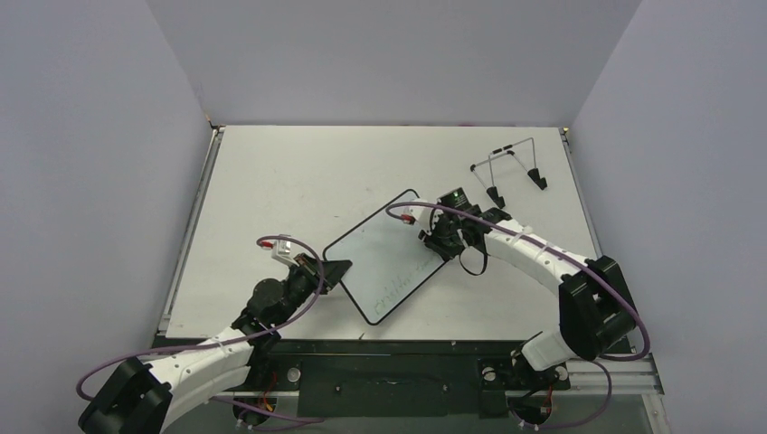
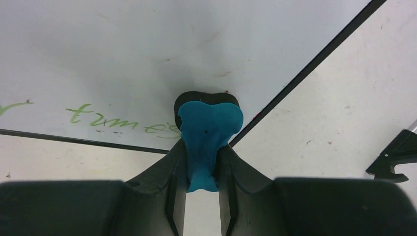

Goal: Erase the whiteboard
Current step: Erase the whiteboard at the center of the board.

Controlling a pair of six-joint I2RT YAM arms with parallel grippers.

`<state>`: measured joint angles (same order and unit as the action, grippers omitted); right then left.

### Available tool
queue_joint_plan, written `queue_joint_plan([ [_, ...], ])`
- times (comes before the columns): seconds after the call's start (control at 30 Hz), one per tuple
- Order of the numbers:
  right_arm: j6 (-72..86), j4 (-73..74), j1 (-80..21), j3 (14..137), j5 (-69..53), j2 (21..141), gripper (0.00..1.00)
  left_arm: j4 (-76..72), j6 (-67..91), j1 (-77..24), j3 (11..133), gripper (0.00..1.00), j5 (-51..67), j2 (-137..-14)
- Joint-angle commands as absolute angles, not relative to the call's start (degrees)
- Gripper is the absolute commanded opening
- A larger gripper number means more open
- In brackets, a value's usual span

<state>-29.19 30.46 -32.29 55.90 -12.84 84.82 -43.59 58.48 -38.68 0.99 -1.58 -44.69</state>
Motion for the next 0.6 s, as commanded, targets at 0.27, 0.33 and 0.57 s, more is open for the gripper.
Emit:
queue_joint_plan([
  [0.27,-41.23,38.07,-51.43,58.85,-16.65,78.22,0.00,-58.59,60.87,-38.97,6.40,0.00,-1.70,-53.73],
  [0.33,-42.18,38.10,-53.55,57.86,-15.96,77.18,0.00,-58.99,60.41,-39.03,6.93,0.00,-1.45,-54.85],
  [0.57,-42.41,33.97,-63.95,55.29,-6.45,77.79,0.00,-60.82,59.88,-39.09,8.84,0.00,1.06,-59.95],
])
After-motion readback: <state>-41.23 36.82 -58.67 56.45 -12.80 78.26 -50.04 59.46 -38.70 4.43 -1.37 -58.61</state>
